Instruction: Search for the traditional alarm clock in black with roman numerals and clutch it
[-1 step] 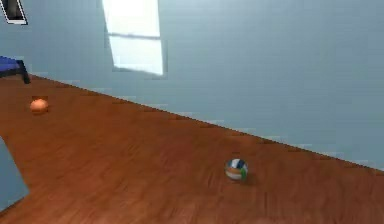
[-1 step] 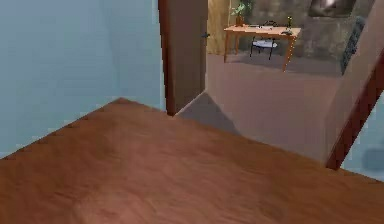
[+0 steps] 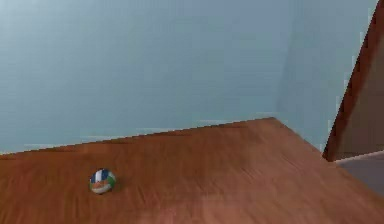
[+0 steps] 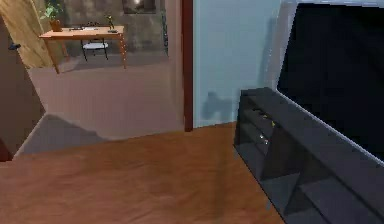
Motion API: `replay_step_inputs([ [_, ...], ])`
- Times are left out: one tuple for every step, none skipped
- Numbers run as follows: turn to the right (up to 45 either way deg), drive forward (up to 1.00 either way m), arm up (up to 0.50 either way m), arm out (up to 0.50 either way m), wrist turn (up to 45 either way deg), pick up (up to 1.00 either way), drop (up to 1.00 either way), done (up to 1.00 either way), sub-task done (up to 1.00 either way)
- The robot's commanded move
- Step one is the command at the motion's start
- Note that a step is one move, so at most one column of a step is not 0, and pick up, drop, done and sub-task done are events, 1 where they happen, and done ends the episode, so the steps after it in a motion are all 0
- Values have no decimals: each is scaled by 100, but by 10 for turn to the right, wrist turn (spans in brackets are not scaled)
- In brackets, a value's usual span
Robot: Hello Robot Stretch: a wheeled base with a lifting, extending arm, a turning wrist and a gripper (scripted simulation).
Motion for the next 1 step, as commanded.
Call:
replay_step_inputs([
  [450,0,0,0,0,0,0,0,0],
])
